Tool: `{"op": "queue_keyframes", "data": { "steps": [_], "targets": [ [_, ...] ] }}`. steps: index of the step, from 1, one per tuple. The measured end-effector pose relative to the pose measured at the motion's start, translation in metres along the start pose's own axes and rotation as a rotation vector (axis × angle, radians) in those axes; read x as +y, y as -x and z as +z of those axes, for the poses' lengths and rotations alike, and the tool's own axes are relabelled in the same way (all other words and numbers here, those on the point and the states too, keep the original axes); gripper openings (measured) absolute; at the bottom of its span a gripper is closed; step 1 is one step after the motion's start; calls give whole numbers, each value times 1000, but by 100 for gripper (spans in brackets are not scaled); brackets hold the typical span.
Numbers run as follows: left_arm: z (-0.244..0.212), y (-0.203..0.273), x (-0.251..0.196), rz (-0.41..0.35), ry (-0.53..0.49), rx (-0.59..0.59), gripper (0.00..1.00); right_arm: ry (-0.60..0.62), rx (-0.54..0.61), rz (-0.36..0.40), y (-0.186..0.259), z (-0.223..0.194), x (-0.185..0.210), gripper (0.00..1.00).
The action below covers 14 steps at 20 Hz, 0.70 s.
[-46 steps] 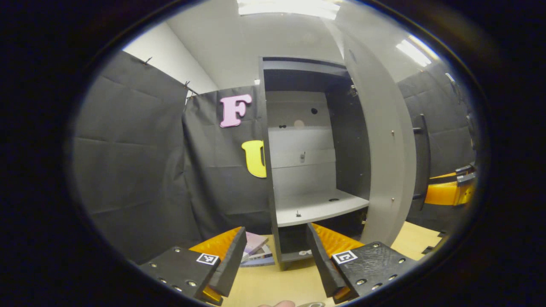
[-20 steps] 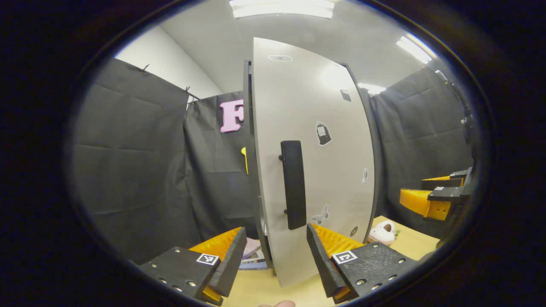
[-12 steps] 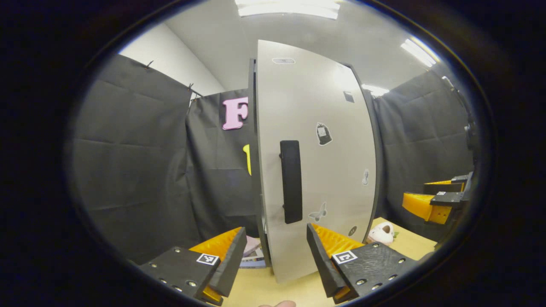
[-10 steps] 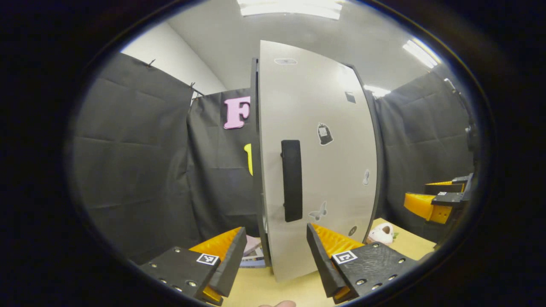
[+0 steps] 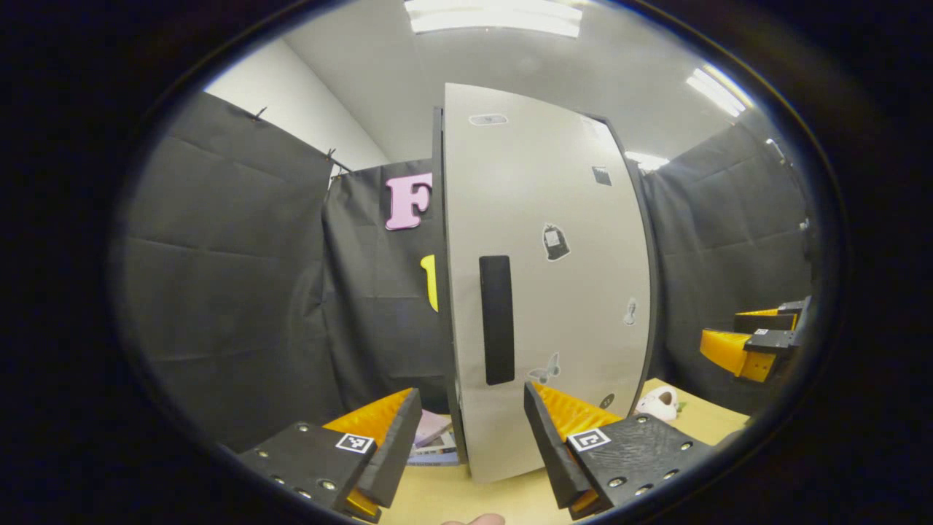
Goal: Open the cabinet door with the right hand, grasp the bottle in the cabinet with the left hand and place it on the coaster, then close the cabinet door with the right hand.
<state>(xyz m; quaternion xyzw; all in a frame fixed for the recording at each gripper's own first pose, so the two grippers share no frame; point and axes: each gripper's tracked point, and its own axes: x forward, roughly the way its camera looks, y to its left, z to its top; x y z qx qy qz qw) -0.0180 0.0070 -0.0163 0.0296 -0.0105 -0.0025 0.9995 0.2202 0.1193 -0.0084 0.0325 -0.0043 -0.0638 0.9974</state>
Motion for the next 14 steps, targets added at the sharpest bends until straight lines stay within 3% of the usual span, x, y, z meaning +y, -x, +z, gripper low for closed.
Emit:
{"op": "queue_keyframes", "data": {
  "steps": [1,4,5,6,8,9,10,12,14],
  "targets": [
    [0,0,0,-3,2,-3,85,4,-4,1,0,1,0,91],
    [0,0,1,-2,5,-6,85,23,-3,6,7,-1,0,93],
    [2,0,0,-5,10,-9,81,29,-2,6,9,-1,-1,93],
    [2,0,1,-5,10,-9,85,33,0,5,10,-3,-1,93],
    [1,1,1,-7,8,-10,80,34,4,3,13,-5,-2,93],
    [1,1,1,-7,6,-12,85,35,8,2,14,-7,-3,93],
    [1,1,2,-6,2,-8,81,35,11,1,14,-8,-4,93],
    [1,1,1,-9,3,-6,85,32,14,-2,15,-9,-5,93],
    [2,2,2,-8,2,-4,81,29,16,-4,16,-10,-7,93]
  ]
}}
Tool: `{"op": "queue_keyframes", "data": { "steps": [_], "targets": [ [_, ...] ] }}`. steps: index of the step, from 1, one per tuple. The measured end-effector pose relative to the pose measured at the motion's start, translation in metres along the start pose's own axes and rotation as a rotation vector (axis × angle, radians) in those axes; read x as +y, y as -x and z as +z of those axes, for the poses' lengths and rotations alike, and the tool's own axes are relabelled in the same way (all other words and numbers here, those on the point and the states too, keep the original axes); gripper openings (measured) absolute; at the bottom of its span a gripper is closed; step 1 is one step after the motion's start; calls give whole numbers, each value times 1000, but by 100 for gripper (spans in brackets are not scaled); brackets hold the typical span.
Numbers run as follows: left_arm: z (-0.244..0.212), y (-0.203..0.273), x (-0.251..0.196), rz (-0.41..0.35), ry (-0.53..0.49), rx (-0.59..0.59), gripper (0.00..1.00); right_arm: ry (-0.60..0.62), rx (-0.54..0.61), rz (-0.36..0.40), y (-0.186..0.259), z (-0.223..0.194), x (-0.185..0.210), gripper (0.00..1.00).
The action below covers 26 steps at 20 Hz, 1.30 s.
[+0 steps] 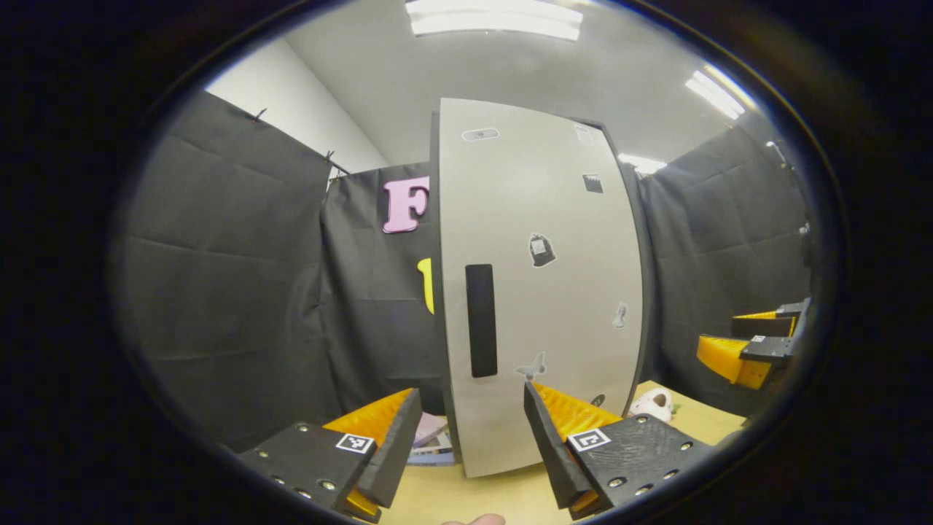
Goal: Open the cabinet door with the right hand, grasp the bottle in the cabinet with the left hand and place it on the coaster, then close the cabinet door with the right hand.
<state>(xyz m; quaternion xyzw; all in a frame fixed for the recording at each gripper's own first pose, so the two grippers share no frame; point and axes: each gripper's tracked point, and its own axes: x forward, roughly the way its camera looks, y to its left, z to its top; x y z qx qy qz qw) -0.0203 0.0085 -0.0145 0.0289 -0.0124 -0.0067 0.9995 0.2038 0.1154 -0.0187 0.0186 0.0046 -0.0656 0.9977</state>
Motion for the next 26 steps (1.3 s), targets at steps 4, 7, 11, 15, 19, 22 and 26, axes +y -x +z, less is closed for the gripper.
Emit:
{"op": "queue_keyframes", "data": {
  "steps": [4,7,11,15,19,22,26],
  "targets": [
    [-1,0,0,-2,0,2,81,0,1,3,3,-2,-1,93],
    [-2,1,1,1,1,9,85,-1,-1,9,5,-2,1,91],
    [-5,0,2,9,15,23,85,1,-8,10,7,-2,0,93],
    [-7,0,3,10,14,27,85,-5,-12,16,8,-2,1,93],
    [-7,0,4,9,14,29,85,-10,-22,24,7,0,3,91],
    [-7,1,3,1,13,29,85,-11,-25,21,5,1,1,93],
    [-6,1,2,-4,14,31,85,-13,-18,16,4,-2,-2,93]
  ]
}}
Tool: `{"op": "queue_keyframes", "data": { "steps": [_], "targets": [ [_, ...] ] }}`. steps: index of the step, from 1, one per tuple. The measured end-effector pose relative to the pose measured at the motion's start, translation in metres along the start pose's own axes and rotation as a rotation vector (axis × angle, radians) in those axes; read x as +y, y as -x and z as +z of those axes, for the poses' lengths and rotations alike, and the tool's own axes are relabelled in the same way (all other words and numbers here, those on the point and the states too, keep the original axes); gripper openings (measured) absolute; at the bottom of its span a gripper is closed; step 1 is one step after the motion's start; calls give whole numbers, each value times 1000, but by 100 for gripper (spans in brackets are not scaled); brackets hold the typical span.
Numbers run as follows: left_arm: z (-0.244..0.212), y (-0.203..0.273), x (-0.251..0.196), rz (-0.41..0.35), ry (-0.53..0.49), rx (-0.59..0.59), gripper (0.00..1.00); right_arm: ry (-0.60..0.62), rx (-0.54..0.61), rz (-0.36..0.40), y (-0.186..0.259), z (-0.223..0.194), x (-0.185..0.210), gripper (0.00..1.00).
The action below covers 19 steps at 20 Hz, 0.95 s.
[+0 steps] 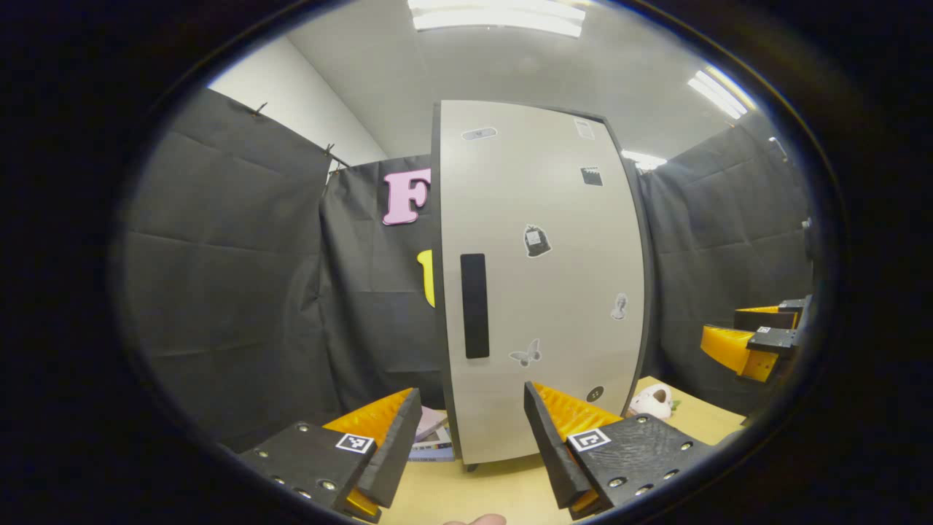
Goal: Open the cabinet door with the right hand, grasp the bottle in the cabinet with the left hand and place it on the coaster, then close the cabinet door with the right hand.
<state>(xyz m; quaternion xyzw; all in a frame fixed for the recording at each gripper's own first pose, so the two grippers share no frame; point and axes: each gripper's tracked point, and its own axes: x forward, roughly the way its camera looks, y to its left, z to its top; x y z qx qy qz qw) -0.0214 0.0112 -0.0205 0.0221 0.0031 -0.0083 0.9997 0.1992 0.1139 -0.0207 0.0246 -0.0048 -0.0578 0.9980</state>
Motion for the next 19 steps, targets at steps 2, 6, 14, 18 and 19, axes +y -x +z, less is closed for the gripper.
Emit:
{"op": "queue_keyframes", "data": {
  "steps": [2,6,14,18,19],
  "targets": [
    [-1,0,0,-1,3,2,85,-7,-5,1,0,2,-1,93],
    [-1,0,0,-2,-3,1,81,-7,-15,1,-2,5,-2,93],
    [-3,0,1,-5,-11,7,81,-8,-10,1,0,3,-3,93],
    [-3,0,1,-2,-8,8,85,-5,-12,0,-3,4,-4,93],
    [-3,0,1,-4,-6,9,85,-6,-11,1,-3,5,-3,93]
  ]
}}
